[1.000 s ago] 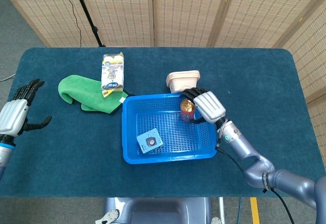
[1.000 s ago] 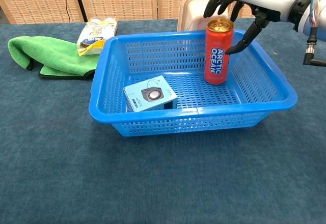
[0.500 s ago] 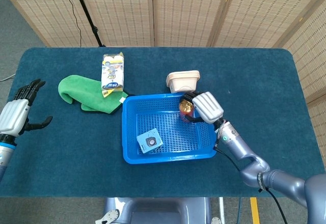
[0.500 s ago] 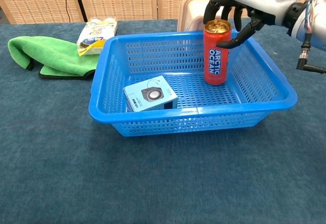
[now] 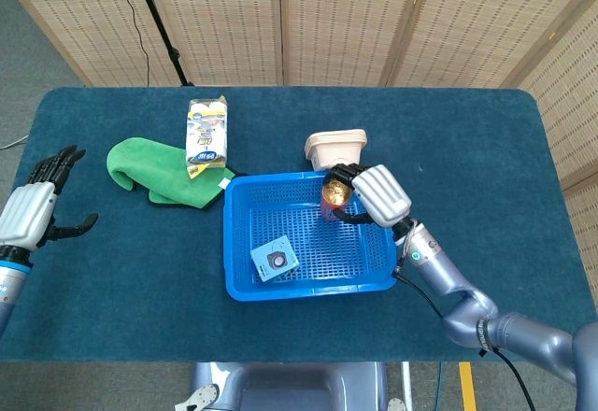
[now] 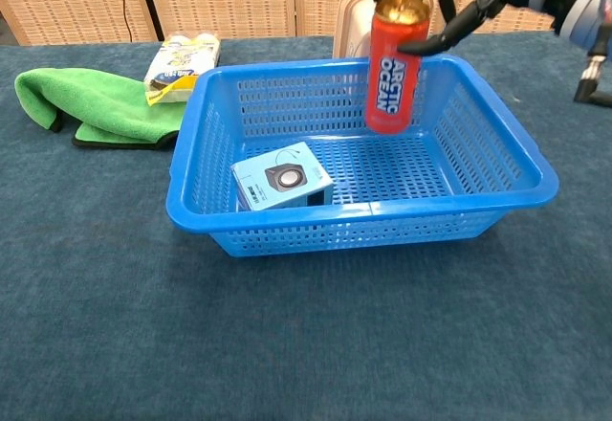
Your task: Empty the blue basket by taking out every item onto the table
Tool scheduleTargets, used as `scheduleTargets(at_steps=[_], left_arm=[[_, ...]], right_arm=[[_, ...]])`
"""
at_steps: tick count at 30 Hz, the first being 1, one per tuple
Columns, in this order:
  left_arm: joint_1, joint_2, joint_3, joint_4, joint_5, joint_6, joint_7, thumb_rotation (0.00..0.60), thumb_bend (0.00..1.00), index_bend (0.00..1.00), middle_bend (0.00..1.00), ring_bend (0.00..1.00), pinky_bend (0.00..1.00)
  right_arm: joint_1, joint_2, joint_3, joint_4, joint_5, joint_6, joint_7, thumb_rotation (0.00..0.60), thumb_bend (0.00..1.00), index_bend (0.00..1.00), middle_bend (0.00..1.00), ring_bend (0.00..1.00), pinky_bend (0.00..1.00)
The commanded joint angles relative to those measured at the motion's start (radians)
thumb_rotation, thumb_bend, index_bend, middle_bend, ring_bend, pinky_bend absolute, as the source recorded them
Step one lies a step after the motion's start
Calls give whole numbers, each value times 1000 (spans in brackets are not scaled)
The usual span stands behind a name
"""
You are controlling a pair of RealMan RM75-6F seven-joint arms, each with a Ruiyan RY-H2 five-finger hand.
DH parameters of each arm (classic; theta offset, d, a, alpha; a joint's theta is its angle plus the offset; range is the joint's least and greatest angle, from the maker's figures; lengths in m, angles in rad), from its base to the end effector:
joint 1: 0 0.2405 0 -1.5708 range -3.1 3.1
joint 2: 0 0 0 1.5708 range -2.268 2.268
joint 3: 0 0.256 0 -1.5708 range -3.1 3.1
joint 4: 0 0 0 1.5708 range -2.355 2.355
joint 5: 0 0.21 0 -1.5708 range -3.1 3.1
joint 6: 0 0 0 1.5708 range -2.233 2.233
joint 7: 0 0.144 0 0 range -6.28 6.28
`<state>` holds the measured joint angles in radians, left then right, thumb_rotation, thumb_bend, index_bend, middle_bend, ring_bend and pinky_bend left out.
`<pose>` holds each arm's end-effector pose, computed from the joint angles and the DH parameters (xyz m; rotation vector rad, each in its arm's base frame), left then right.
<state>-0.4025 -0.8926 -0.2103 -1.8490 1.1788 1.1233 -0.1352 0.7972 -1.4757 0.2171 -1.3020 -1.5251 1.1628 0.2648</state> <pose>-0.2366 0.2907 0.1938 -1.3963 -1.1474 -1.0426 -0.1145 -0.3806 0.0516 1.8166 -0.8235 1.4945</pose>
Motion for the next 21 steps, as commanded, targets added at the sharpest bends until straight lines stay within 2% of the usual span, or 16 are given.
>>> scheduleTargets(at_steps=[1,5,11,15,21], left_arm=[[-1,0,1,-1,-1,-1,2,600,274,0,0,0,0],[-2,-2,2,-5,-1,-2,11,600,274,0,0,0,0],[-6,-8,7,-10,1,-3,32,600,275,0,0,0,0],[-9,-12,7,-14,0,-4,43,600,275,0,0,0,0],[-11,-14,9,-18,-4,-3,54,600,274,0,0,0,0]], right_arm=[[-15,70,27,-81,2,30,-19,600,898,542,566,555,607],[-40,180,85,-176,33,72,-28,600,906,540,570,559,608],[-81,316,147,-238,103,90,-25,600,918,538,570,560,608],[-104,343,133,-195,156,46,-19,600,925,538,570,559,607],[-110,263,81,-30,161,5,22,600,930,541,574,559,607]])
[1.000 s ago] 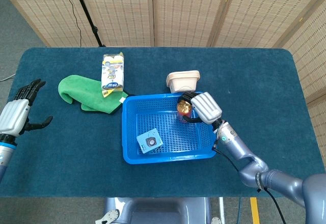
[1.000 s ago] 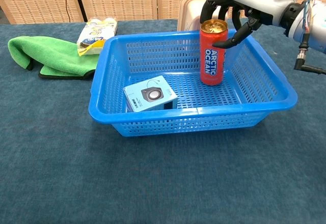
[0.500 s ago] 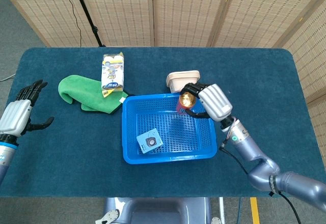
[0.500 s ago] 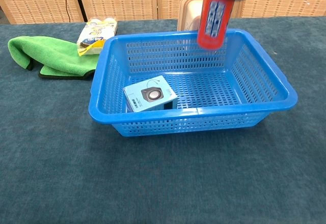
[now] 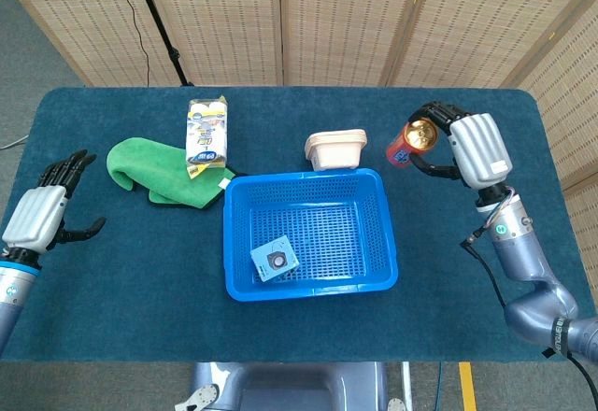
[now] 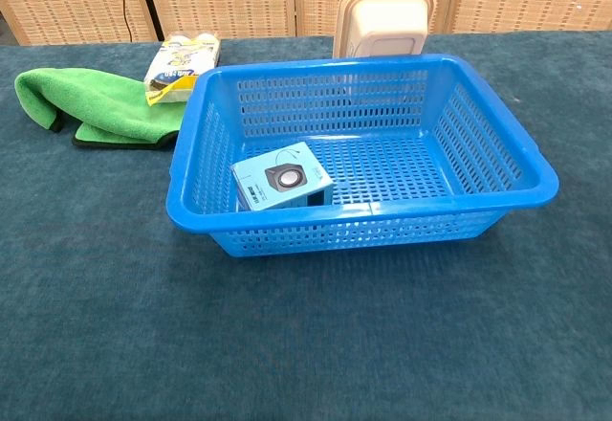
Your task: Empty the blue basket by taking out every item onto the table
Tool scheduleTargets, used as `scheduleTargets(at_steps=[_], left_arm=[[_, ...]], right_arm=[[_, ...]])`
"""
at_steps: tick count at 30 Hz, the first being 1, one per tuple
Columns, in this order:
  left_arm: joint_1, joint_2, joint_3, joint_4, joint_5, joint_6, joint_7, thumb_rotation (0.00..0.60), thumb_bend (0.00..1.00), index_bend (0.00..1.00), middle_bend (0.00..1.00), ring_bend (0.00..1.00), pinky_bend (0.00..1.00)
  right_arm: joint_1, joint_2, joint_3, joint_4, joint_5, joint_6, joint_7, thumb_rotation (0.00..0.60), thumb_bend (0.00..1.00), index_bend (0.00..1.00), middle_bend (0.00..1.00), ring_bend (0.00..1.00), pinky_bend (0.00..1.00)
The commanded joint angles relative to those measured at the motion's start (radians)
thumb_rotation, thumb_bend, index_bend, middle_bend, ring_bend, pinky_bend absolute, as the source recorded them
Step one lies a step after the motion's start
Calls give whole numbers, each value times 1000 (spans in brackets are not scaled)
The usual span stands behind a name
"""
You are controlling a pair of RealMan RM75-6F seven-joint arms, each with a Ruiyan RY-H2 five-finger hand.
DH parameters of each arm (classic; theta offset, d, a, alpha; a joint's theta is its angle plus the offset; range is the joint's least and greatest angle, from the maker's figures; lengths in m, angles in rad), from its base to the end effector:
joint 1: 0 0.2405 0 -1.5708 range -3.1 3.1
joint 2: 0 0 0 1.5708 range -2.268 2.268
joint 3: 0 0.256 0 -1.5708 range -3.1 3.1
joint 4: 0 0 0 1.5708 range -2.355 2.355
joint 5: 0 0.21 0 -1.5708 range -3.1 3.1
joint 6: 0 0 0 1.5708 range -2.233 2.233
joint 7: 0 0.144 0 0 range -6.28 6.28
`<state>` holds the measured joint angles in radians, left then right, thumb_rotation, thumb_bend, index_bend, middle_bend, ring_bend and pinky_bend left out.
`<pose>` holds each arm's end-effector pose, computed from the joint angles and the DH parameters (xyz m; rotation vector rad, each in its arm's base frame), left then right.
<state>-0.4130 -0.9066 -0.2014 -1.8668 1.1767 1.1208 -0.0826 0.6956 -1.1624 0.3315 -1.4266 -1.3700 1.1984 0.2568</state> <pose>-0.2312 0.2895 0.1851 -1.4315 -1.1352 -1.0202 -0.1533 -0.3983 0.1849 1.5169 -0.7260 1.4404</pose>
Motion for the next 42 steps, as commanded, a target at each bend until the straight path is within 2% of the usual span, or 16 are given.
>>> scheduleTargets(at_steps=[1,8,15,17,19,21,22,23,24,27,29,35,38,40,42], left_arm=[[-1,-1,0,1,-5,-2,2,600,274,0,0,0,0],[-7,-1,-1,3,-19,-12,8,600,274,0,0,0,0],[-11,-3,-1,2,-25,-18,15,600,274,0,0,0,0],[-12,-3,2,0,-21,-20,18,600,274,0,0,0,0],[-12,-2,3,0,-18,-21,17,600,275,0,0,0,0],[-12,-2,4,1,-18,-22,16,600,275,0,0,0,0],[-13,-1,4,1,-20,-25,15,600,275,0,0,0,0],[-14,0,4,1,-22,-28,14,600,275,0,0,0,0],[-15,0,4,2,-23,-32,14,600,274,0,0,0,0],[-20,0,5,2,-26,-40,17,600,275,0,0,0,0],[-21,-1,6,1,-26,-41,22,600,276,0,0,0,0],[-22,-2,9,-1,-28,-41,28,600,276,0,0,0,0],[-25,-4,11,0,-28,-47,31,600,276,0,0,0,0],[-30,-7,14,2,-24,-56,35,600,276,0,0,0,0],[-48,-3,21,-6,-22,-104,33,600,276,0,0,0,0]], right_arm=[[-9,-71,-47,129,5,-46,46,600,930,542,573,559,607],[-11,-159,-103,282,-19,-95,127,600,930,542,574,560,607],[-15,-207,-125,319,-36,-105,188,600,930,539,579,559,605],[-17,-219,-133,327,-49,-97,193,600,914,503,569,547,593],[-19,-220,-148,334,-71,-91,198,600,672,357,501,491,568],[-21,-206,-161,325,-71,-114,175,600,168,97,286,316,484],[-21,-195,-162,308,-64,-126,158,600,64,40,204,245,440],[-23,-185,-160,288,-57,-132,144,600,3,2,102,150,373],[-27,-173,-156,262,-49,-128,124,600,0,0,40,82,316],[-43,-155,-143,201,-36,-97,79,600,0,0,0,9,206],[-53,-148,-136,168,-31,-78,62,600,0,0,0,4,177],[-76,-114,-123,80,-32,-31,17,600,0,0,0,3,172],[-108,-61,-120,8,-59,35,-7,600,0,0,0,3,166],[-133,-29,-125,-27,-71,69,-28,600,0,0,0,1,144],[-168,7,-137,-53,-84,111,-46,600,0,0,0,0,75]])
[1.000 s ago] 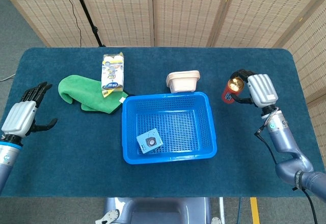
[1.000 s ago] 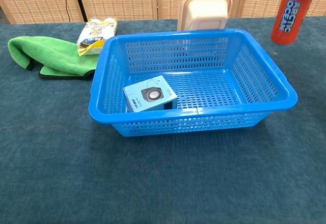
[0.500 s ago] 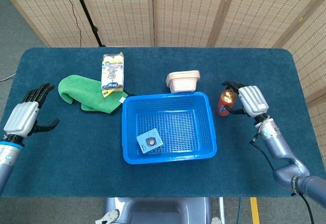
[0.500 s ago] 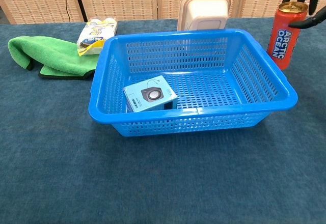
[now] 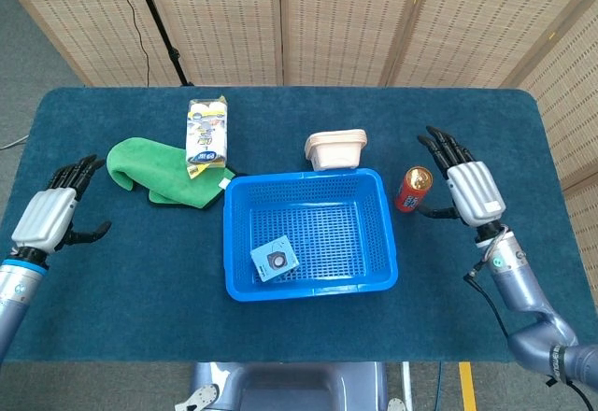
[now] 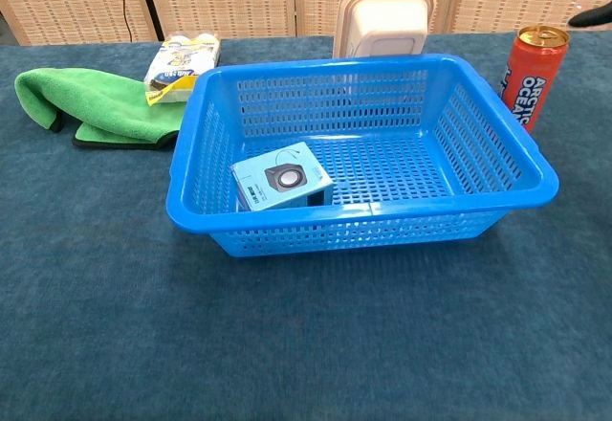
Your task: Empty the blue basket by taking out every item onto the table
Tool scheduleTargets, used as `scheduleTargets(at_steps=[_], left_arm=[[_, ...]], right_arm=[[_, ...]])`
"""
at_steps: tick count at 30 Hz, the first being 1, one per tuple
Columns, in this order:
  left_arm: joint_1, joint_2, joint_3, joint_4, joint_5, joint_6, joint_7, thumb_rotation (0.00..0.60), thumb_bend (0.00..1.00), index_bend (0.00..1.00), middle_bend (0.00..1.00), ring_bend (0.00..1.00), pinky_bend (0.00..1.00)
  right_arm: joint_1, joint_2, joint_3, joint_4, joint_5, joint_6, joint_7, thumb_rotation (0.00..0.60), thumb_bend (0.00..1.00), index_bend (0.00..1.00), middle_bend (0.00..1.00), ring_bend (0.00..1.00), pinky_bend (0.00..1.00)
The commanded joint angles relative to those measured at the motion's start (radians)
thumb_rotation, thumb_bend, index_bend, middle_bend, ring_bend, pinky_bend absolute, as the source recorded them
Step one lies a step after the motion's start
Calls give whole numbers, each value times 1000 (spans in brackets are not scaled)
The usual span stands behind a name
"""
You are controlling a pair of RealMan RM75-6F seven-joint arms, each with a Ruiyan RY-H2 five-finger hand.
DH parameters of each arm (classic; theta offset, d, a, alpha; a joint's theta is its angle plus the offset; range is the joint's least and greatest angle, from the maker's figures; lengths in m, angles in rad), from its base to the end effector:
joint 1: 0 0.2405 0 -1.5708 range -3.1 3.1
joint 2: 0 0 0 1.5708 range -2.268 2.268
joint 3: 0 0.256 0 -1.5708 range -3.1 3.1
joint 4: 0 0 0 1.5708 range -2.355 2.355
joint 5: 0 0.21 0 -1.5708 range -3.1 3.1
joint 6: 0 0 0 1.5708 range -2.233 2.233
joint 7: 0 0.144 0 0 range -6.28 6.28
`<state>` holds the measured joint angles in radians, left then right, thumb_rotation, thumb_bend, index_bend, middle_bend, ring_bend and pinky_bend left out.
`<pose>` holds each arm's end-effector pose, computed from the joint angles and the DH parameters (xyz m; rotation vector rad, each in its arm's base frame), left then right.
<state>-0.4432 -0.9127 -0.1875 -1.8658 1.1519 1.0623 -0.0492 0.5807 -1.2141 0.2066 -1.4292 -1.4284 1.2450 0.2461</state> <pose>-0.2305 0.2927 0.1743 -1.4821 -1.1612 -0.9609 -0.2067 -0.3553 0.1452 1.5659 -0.8354 1.3129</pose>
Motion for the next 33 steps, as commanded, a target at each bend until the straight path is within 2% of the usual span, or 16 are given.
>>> scheduleTargets(at_steps=[1,3,5,7,9,14,17,21,26,30,33], left_arm=[[-39,17,7,-20,2,-89,-4,600,276,0,0,0,0],[-72,43,-1,-46,14,-146,-9,600,276,0,0,0,0],[-103,65,-7,-71,29,-190,-1,600,274,0,0,0,0],[-158,93,-16,-121,57,-259,34,600,226,0,0,0,0],[-198,110,-23,-158,59,-300,67,600,127,0,0,0,0],[-284,136,-49,-244,-10,-354,151,600,87,0,0,0,0],[-365,135,-59,-299,-106,-356,266,600,87,0,0,0,0],[-490,48,-44,-308,-242,-320,449,600,87,0,0,0,0],[-615,-79,6,-272,-411,-266,610,600,86,0,0,0,0],[-709,-182,47,-252,-566,-203,712,600,87,0,0,0,0],[-764,-256,57,-241,-663,-150,756,600,87,0,0,0,0]], right_arm=[[-76,83,-22,-66,-32,82,-42,600,0,0,0,0,48],[-105,113,-36,-85,-39,104,-53,600,0,0,0,0,2],[-129,130,-48,-93,-47,125,-63,600,0,0,0,0,0],[-176,140,-74,-89,-61,168,-91,600,0,0,0,0,0],[-203,137,-90,-86,-67,189,-106,600,0,0,0,0,0],[-253,111,-115,-65,-78,232,-122,600,0,0,0,0,0],[-288,85,-130,-43,-88,265,-110,600,0,0,0,0,0],[-325,57,-135,-30,-80,295,-98,600,0,0,0,0,0],[-346,44,-131,-19,-80,309,-94,600,0,0,0,0,0],[-356,37,-125,-7,-83,317,-88,600,0,0,0,0,0],[-359,40,-119,-3,-87,319,-74,600,0,0,0,0,0]])
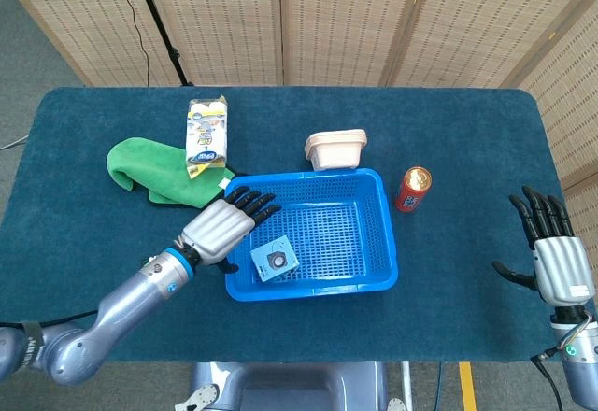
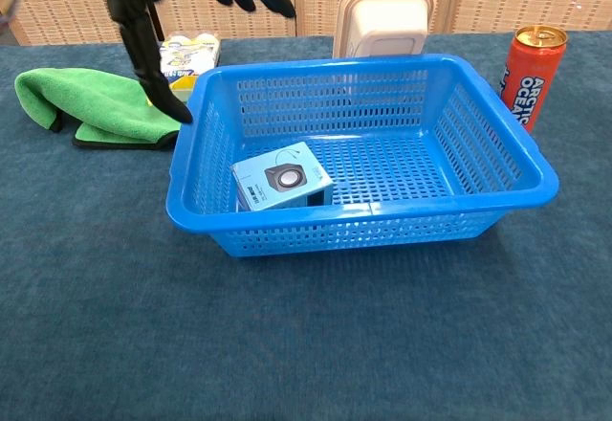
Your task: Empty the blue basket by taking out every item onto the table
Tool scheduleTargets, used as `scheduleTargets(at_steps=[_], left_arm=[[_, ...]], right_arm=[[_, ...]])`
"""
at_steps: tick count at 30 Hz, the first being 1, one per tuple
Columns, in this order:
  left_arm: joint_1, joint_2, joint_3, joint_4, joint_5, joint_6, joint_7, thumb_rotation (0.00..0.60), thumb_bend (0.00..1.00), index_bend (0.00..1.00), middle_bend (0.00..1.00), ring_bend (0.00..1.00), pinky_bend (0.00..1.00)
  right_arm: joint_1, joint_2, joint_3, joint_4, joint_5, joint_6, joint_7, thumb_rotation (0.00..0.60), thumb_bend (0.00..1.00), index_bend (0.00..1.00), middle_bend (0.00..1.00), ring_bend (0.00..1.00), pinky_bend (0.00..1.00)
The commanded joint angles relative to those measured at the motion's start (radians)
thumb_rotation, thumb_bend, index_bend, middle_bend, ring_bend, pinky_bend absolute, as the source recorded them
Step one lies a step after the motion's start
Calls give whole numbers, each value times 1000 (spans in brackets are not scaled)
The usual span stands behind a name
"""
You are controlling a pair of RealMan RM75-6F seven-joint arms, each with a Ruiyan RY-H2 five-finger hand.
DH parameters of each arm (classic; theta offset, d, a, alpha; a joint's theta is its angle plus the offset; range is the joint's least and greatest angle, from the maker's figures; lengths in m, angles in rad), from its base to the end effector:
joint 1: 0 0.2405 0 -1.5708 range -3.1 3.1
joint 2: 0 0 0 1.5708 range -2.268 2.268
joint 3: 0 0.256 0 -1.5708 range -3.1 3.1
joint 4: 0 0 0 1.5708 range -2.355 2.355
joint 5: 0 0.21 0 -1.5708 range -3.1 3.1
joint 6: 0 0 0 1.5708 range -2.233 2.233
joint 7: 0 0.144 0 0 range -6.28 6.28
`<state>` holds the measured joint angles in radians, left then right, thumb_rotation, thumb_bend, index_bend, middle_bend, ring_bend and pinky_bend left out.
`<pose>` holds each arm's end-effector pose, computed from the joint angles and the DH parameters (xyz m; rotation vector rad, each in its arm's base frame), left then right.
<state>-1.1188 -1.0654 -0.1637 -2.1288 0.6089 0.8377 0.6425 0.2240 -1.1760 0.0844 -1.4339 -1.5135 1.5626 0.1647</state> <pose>-0.0269 0.3079 0.0662 -2.2075 -0.8729 -0.7614 -0.3012 -0.2335 0.1730 1.3833 -0.7600 1.1306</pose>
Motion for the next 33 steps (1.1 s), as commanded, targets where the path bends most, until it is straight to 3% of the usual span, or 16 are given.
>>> scheduleTargets(at_steps=[1,12,24,33], left_arm=[[-105,-128,35,29,-148,94,77,600,87,0,0,0,0],[-196,-281,14,123,-346,173,87,600,86,0,0,0,0],[-214,-407,1,248,-407,148,44,600,86,0,0,0,0],[-215,-480,1,299,-418,191,42,600,86,0,0,0,0]], right_arm=[[-4,3,4,3,-3,0,13,600,0,0,0,0,0],[-11,8,12,8,-22,-6,37,600,0,0,0,0,0],[-16,11,22,8,-26,-10,38,600,0,0,0,0,0],[-19,14,28,10,-30,-13,49,600,0,0,0,0,0]])
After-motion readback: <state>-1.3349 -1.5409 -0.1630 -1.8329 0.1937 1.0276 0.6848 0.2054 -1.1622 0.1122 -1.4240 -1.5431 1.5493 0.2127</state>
